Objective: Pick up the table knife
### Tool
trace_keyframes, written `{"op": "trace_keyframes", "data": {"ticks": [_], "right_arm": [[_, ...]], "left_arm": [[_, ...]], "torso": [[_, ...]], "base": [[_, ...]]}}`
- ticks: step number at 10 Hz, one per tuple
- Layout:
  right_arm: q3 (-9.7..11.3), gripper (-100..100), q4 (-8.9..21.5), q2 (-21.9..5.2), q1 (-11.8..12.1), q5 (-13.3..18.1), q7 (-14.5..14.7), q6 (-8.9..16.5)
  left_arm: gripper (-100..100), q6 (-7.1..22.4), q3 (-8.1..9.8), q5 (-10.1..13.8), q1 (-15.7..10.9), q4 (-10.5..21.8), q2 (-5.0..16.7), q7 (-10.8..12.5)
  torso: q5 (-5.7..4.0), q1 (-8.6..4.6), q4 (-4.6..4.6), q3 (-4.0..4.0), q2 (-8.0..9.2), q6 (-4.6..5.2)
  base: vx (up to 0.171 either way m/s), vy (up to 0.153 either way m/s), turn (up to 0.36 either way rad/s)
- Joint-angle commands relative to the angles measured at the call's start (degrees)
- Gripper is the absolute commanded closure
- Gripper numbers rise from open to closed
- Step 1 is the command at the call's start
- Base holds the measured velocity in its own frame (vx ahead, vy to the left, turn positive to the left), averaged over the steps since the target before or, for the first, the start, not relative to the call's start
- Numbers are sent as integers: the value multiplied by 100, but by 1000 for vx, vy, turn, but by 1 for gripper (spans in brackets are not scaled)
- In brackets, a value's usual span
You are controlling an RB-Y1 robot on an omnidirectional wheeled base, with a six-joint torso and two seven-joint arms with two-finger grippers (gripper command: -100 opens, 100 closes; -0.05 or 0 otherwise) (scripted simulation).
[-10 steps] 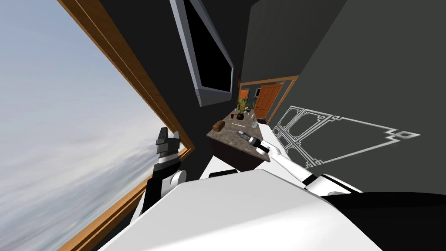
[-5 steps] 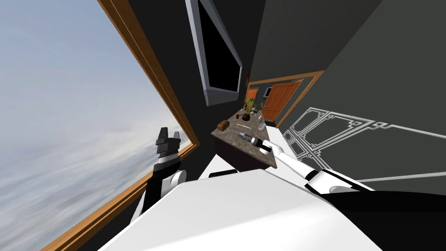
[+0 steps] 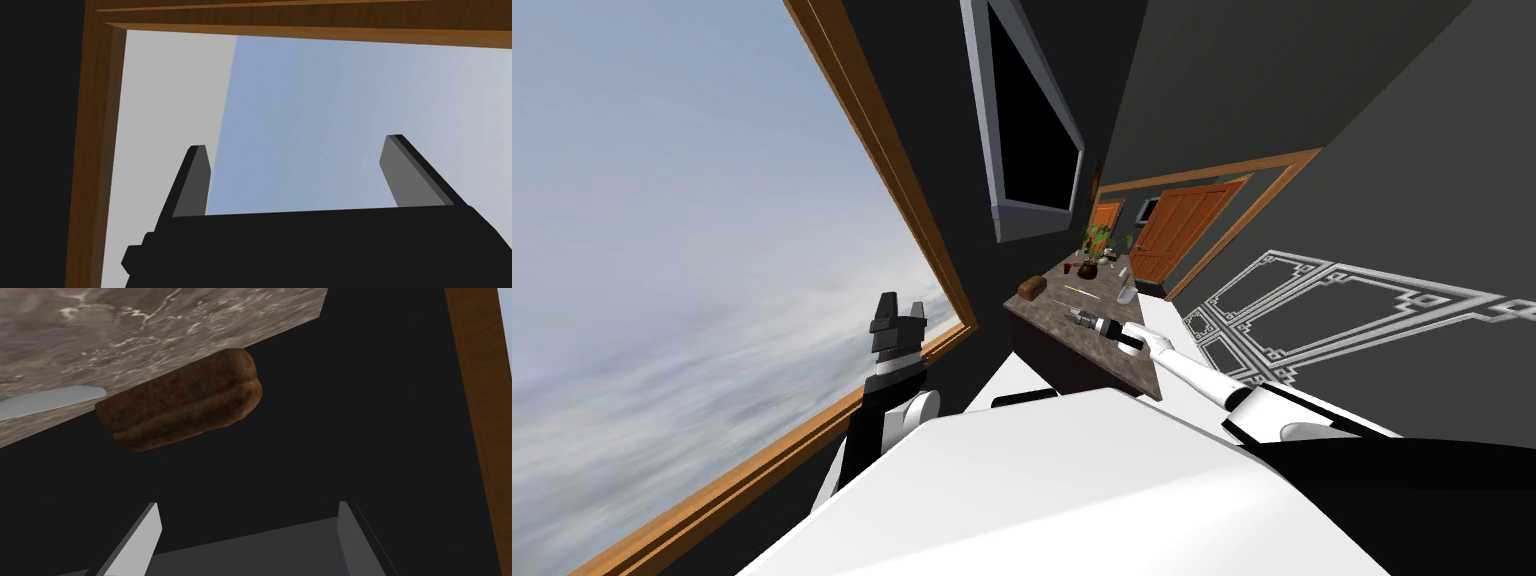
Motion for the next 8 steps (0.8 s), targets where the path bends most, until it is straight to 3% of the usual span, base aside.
{"op": "trace_keyframes", "data": {"ticks": [1, 4, 8], "right_arm": [[54, -100, 280, -87, -67, 49, 1, -86], [240, -100, 776, -432, -181, 246, 39, -277], [319, -100, 1201, -592, -226, 335, 60, -368]], "left_arm": [[0, 0, 0, 0, 0, 0, 0, 0], [0, 0, 1, 0, 1, 0, 0, 0], [0, 0, 0, 0, 0, 0, 0, 0]], "torso": [[0, 0, 0, 0, 0, 0], [-1, -3, -1, -2, -3, 5], [0, 1, -1, -3, -6, -1]], "base": [[-4, -19, 230], [0, -21, 254], [5, -16, 151]]}}
